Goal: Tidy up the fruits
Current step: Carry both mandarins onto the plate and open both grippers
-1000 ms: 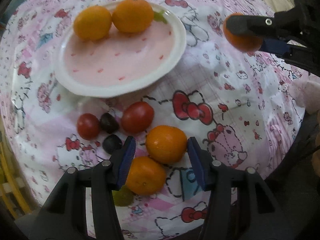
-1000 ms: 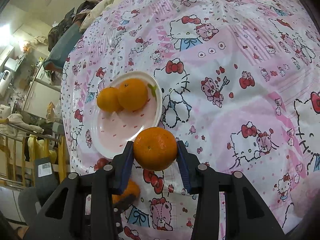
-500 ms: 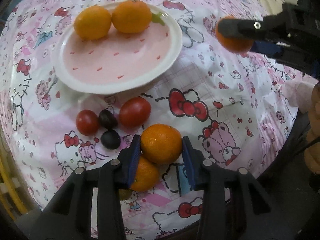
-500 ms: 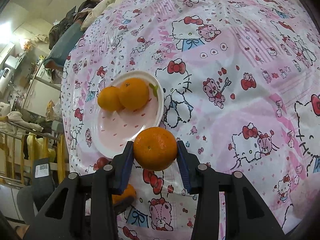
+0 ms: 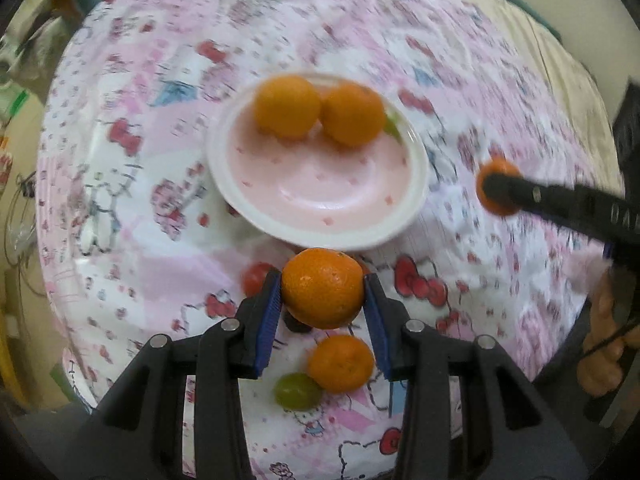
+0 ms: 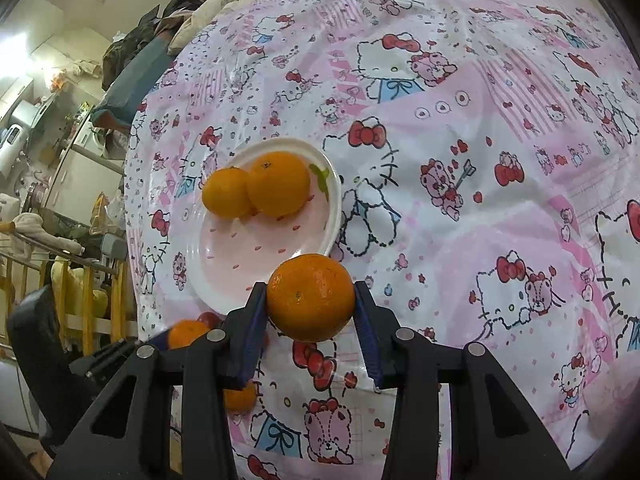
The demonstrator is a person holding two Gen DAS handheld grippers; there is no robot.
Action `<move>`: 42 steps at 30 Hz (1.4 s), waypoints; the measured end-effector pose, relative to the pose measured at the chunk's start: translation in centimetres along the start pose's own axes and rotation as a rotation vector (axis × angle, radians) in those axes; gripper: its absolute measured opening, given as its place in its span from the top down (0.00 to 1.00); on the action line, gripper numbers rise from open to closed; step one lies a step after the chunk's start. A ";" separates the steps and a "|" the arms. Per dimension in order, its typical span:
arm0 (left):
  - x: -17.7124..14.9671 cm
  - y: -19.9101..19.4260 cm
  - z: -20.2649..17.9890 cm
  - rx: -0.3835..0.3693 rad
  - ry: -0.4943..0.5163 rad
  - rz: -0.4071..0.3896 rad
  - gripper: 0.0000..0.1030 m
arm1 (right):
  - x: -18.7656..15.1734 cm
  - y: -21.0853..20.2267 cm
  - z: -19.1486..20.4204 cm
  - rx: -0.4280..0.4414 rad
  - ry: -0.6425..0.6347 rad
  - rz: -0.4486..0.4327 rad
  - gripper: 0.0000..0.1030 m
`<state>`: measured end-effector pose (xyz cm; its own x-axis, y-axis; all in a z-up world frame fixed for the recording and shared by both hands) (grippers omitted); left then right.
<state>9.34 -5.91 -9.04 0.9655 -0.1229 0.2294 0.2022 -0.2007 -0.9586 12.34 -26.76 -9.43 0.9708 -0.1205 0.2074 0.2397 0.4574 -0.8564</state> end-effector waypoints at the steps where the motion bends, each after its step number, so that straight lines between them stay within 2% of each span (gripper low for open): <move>1: 0.7 -0.3 0.3 0.000 -0.017 -0.015 0.65 | 0.1 -0.1 0.1 0.007 -0.001 -0.003 0.57; 5: 2.6 -1.5 2.3 0.021 -0.073 -0.061 0.65 | 0.9 -0.7 0.7 0.028 -0.018 -0.023 0.57; 9: 4.6 -1.5 3.4 0.037 -0.084 -0.057 0.65 | 2.0 -0.5 1.3 0.030 -0.048 -0.022 0.57; 12: 5.8 -0.7 3.7 0.061 -0.076 -0.043 0.65 | 3.2 -0.2 1.6 0.024 -0.066 -0.017 0.57; 26: 9.5 3.8 4.1 0.072 -0.049 0.028 0.65 | 7.4 1.5 3.6 0.064 -0.128 0.004 0.57; 33: 10.4 6.0 4.1 0.074 -0.049 0.081 0.65 | 9.7 3.2 4.2 0.078 -0.142 0.025 0.57; 42: 10.8 6.5 3.9 0.055 -0.070 0.105 0.63 | 13.0 6.8 5.6 0.082 -0.167 0.075 0.57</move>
Point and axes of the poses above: each gripper's, at about its wrist camera, not at the fingertips, and y roughly the way its jaws point, z to its left, x to its top, the point moved 3 cm from there along y, roughly the way its jaws point, and after that the axes turned 7 degrees about z, right-handed, at the moved point
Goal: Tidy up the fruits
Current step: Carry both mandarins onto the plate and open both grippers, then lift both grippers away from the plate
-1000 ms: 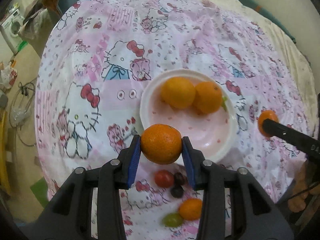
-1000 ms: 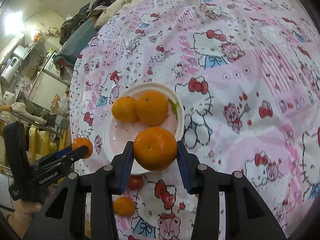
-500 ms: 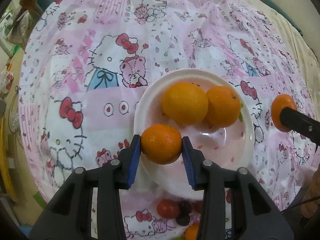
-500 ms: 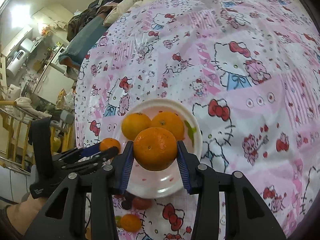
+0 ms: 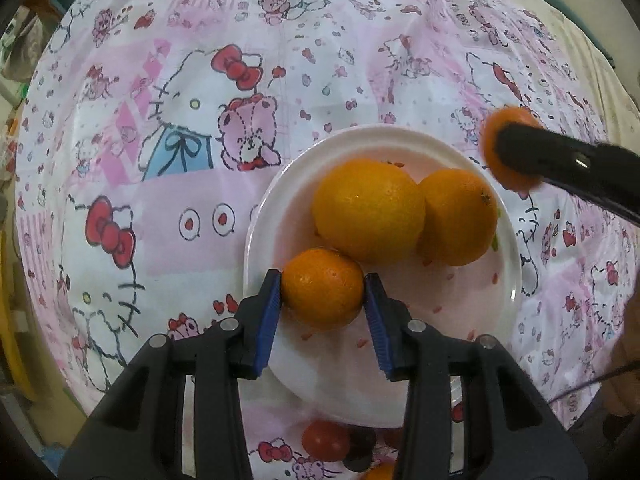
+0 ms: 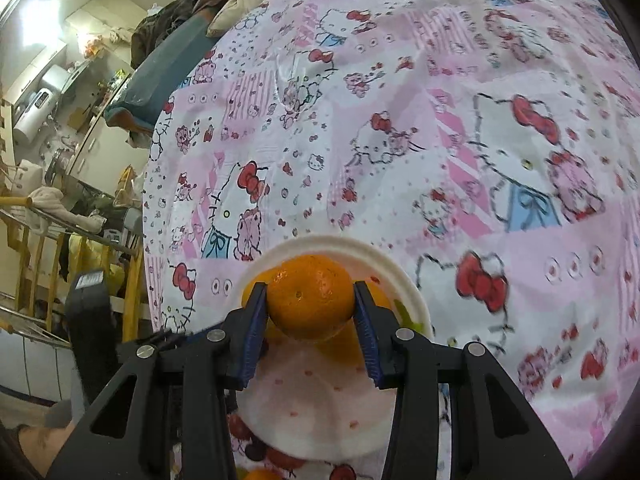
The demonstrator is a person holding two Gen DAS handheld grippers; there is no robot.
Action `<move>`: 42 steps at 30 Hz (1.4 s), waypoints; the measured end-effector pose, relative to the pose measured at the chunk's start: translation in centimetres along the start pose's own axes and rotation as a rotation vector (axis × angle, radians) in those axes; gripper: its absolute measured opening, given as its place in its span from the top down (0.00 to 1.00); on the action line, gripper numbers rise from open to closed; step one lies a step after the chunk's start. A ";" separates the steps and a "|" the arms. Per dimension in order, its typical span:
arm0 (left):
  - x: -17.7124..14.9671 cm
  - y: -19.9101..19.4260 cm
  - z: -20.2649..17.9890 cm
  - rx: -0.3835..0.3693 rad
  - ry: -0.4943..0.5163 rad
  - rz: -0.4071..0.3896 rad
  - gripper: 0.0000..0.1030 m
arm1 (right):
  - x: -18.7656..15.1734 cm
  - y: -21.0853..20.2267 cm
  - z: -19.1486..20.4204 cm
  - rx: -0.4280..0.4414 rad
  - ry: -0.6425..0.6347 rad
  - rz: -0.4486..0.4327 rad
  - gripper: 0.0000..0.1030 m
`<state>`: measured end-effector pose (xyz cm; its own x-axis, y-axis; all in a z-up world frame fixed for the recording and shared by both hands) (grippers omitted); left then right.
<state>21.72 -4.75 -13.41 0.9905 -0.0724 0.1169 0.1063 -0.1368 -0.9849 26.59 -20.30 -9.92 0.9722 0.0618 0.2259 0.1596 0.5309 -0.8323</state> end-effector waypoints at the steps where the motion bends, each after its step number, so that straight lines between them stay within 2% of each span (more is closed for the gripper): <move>1: 0.0 0.0 0.0 -0.006 -0.006 0.006 0.63 | 0.4 0.5 0.2 -0.006 -0.011 0.005 0.57; 12: -0.2 0.3 -0.2 -0.010 -0.011 0.055 0.61 | 2.4 4.9 0.6 -0.033 -0.034 0.064 0.57; 13: -0.2 0.4 -0.4 -0.009 -0.010 0.052 0.59 | 2.4 5.2 0.5 -0.040 -0.034 0.067 0.57; 15: -0.3 0.0 -0.5 -0.011 -0.009 0.036 0.40 | 2.5 5.6 0.2 -0.047 -0.021 0.078 0.55; 17: -0.2 -0.7 -0.6 -0.006 -0.002 0.006 0.31 | 2.4 6.0 -0.1 -0.043 -0.010 0.094 0.55; 23: 0.0 -1.2 -0.7 0.007 -0.016 -0.015 0.31 | 2.5 5.7 -0.7 -0.029 0.026 0.091 0.55; 24: 0.0 -1.2 -0.7 0.008 -0.018 -0.018 0.31 | 2.5 5.7 -0.7 -0.025 0.031 0.096 0.52; 25: -0.1 -1.3 -0.6 0.006 -0.017 -0.019 0.31 | 2.5 5.6 -0.8 -0.018 0.031 0.098 0.41; 27: -0.1 -1.5 -0.5 0.007 -0.015 -0.022 0.31 | 2.4 5.2 -0.7 -0.015 0.029 0.079 0.31; 34: -0.5 -2.2 -0.2 0.008 -0.019 -0.042 0.31 | 2.4 3.7 -0.4 -0.018 0.028 0.041 0.31; 38: -0.7 -2.8 0.4 0.021 -0.031 -0.070 0.31 | 2.1 2.5 -0.8 -0.048 0.046 0.018 0.31; 40: -0.9 -3.1 0.6 0.042 -0.037 -0.081 0.31 | 1.7 2.0 -0.9 -0.053 0.063 0.010 0.26; 42: -1.3 -3.5 0.9 0.030 -0.051 -0.084 0.31 | 1.1 1.3 -0.7 -0.066 0.068 0.005 0.23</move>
Point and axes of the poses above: each gripper's, at about its wrist camera, not at the fingertips, and y roughly the way its jaws point, z to its left, x to its top, the point moved 3 cm from there along y, roughly the way its jaws point, and after that the axes turned 7 degrees about z, right-handed, at the moved point
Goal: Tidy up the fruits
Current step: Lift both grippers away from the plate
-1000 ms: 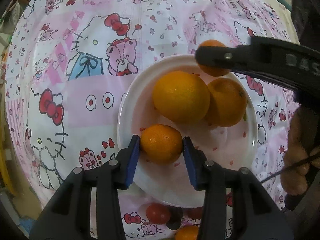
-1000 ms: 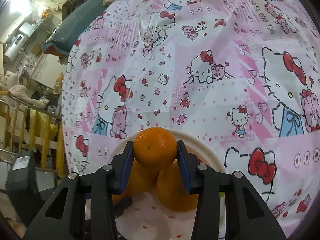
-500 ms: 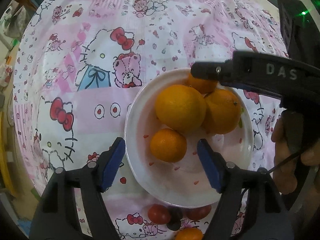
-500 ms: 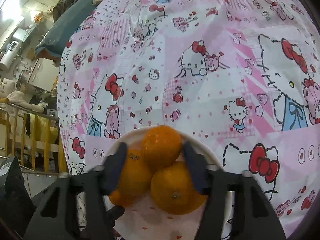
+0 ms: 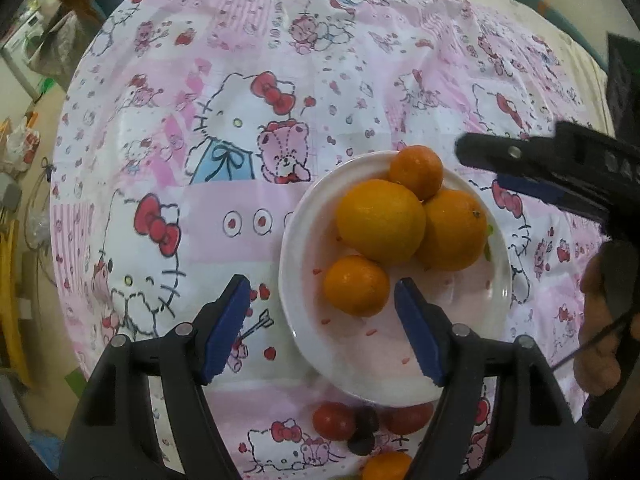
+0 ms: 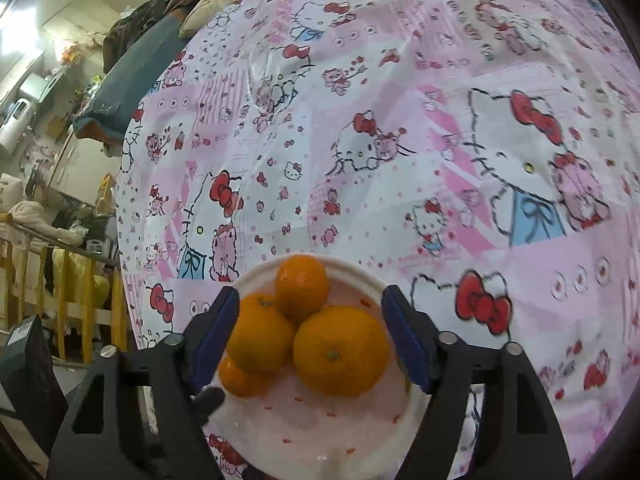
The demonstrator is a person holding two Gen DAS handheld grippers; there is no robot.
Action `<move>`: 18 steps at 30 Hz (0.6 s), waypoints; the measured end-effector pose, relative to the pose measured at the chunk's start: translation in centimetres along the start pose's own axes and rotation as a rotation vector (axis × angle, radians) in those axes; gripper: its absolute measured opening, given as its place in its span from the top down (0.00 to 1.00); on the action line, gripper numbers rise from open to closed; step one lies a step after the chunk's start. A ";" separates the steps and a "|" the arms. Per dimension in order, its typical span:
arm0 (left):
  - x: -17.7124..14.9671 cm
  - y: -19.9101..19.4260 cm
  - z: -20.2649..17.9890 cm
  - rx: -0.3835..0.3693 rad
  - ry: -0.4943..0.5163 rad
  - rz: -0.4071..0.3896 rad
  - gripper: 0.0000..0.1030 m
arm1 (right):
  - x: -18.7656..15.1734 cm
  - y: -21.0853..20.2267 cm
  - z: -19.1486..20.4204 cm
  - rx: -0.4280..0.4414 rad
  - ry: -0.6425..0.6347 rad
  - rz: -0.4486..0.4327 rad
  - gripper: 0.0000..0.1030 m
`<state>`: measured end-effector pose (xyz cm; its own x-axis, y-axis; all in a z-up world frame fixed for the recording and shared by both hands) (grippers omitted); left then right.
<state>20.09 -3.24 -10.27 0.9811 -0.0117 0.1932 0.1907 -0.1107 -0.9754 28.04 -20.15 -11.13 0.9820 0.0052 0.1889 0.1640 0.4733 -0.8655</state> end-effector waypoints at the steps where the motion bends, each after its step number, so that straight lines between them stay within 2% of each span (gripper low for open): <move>1: -0.2 -0.2 0.0 -0.003 0.000 0.001 0.31 | -0.3 -0.4 0.2 -0.004 -0.006 -0.003 0.22; 5: -1.0 -1.5 0.2 0.000 -0.006 -0.036 0.20 | -1.4 -2.3 1.3 -0.042 -0.048 -0.023 0.19; 13: -2.5 -3.8 1.1 -0.024 -0.018 -0.069 0.19 | -4.7 -4.9 2.3 -0.026 -0.049 -0.045 0.18; 18: -4.2 -4.5 1.4 -0.038 -0.030 -0.057 0.19 | -7.1 -6.3 2.9 -0.019 -0.057 -0.054 0.18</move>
Point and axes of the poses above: each gripper's, at about its wrist camera, not at the fingertips, and y roughly the way its jaws point, z to its left, x to its top, the point moved 3 cm from there along y, roughly the way its jaws point, and after that the axes turned 7 degrees about z, right-handed, at the moved point
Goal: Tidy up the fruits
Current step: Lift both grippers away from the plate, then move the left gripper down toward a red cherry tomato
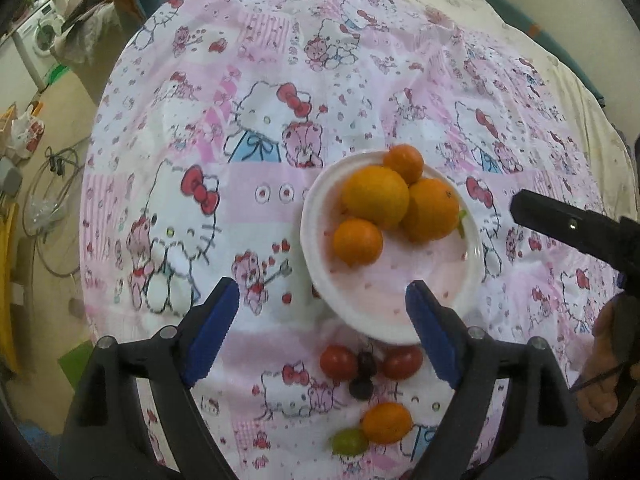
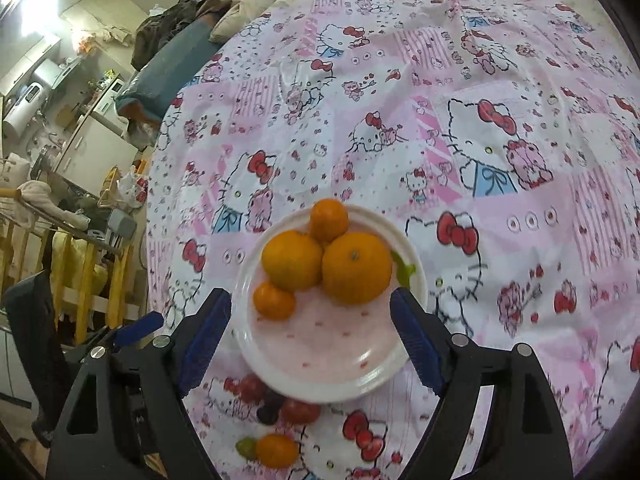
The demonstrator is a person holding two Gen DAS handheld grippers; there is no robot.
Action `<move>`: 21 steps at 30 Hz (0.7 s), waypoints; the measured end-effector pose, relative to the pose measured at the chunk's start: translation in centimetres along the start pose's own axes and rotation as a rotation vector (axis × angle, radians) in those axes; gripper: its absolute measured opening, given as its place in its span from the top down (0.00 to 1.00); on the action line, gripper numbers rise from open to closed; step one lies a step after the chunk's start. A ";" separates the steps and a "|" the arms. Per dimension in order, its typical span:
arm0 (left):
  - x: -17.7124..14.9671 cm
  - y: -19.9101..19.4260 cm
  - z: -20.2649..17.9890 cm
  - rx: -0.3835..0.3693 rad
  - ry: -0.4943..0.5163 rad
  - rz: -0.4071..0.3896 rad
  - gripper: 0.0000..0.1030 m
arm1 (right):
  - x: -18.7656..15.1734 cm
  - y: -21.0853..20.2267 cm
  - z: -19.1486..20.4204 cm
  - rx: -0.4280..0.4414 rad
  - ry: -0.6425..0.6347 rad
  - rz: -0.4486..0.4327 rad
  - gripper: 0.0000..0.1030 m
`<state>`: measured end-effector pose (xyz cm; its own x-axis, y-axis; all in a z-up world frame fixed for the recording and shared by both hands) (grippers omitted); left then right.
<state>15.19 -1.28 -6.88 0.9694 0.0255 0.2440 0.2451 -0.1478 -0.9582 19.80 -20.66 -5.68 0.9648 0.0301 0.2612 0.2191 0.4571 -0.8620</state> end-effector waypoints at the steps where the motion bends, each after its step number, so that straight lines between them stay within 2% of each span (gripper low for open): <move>1: -0.4 0.0 0.0 -0.001 -0.001 0.007 0.19 | -0.6 -0.3 0.1 0.001 0.002 -0.001 0.18; 9: -3.0 0.9 0.9 -0.029 -0.061 0.078 0.20 | -5.6 -1.3 -0.6 0.021 0.037 0.022 0.18; 12: -3.7 1.3 0.9 -0.019 -0.057 0.096 0.20 | -7.2 -1.3 -1.2 0.027 0.054 0.031 0.18; 21: -4.8 2.8 2.0 -0.032 -0.121 0.137 0.20 | -9.7 0.1 -2.4 0.056 0.096 0.049 0.18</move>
<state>11.22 0.14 -11.07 0.9886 0.1211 0.0896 0.1116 -0.1895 -0.9755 10.84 -23.02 -9.28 0.9842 -0.0309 0.1744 0.1659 0.5059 -0.8465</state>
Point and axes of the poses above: each gripper's, at about its wrist camera, not at the fingertips, and y roughly the way its jaws point, z to its left, x to its top, the point moved 3 cm from there along y, roughly the way its jaws point, and after that the axes turned 7 degrees about z, right-handed, at the moved point
